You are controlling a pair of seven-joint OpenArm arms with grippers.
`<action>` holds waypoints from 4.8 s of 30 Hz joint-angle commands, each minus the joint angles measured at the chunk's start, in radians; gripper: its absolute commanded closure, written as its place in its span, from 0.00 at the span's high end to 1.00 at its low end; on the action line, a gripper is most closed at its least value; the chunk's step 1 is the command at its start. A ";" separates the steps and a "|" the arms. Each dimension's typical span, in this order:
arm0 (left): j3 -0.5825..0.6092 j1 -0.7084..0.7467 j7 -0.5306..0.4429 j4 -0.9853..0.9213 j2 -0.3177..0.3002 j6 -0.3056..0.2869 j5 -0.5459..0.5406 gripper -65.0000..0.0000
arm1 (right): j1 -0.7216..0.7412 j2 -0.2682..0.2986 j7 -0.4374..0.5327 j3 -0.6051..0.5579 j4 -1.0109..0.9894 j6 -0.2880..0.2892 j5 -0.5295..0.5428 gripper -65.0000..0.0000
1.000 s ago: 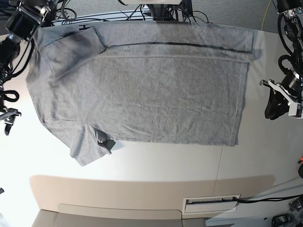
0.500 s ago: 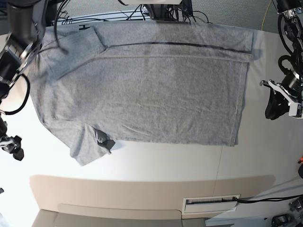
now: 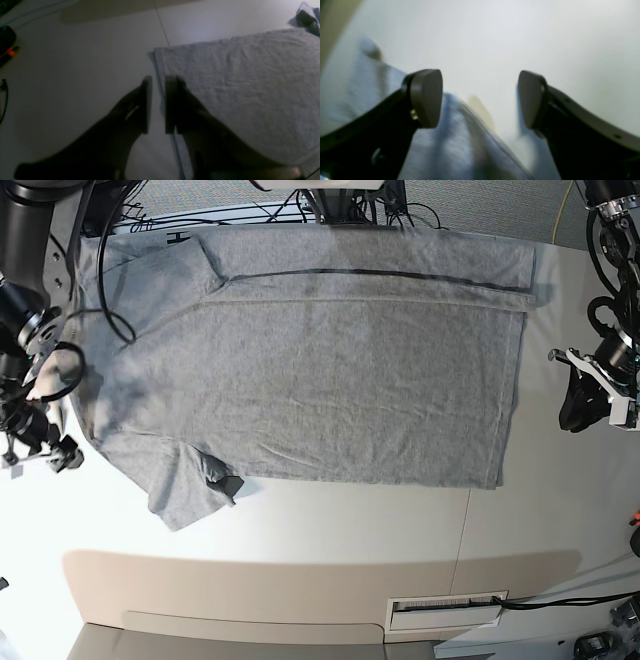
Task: Fold the T-shirt properly
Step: 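Move the right gripper to the sleeve and hem corner nearest it, then move the left gripper to the hem corner and grasp both hem corners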
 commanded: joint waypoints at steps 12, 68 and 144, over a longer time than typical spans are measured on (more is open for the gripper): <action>-0.008 -0.010 -0.022 0.012 -0.021 -0.002 -0.033 0.17 | 0.006 -0.090 0.013 0.002 0.014 0.017 0.022 0.70; 0.327 -0.933 -0.037 -1.072 -0.058 0.137 -0.048 0.17 | 0.003 -0.138 0.193 0.002 0.014 0.008 -0.022 0.00; 0.352 -0.905 -0.079 -1.407 0.105 -0.125 -0.216 0.00 | -0.041 -0.137 0.229 0.002 0.016 0.018 -0.022 0.00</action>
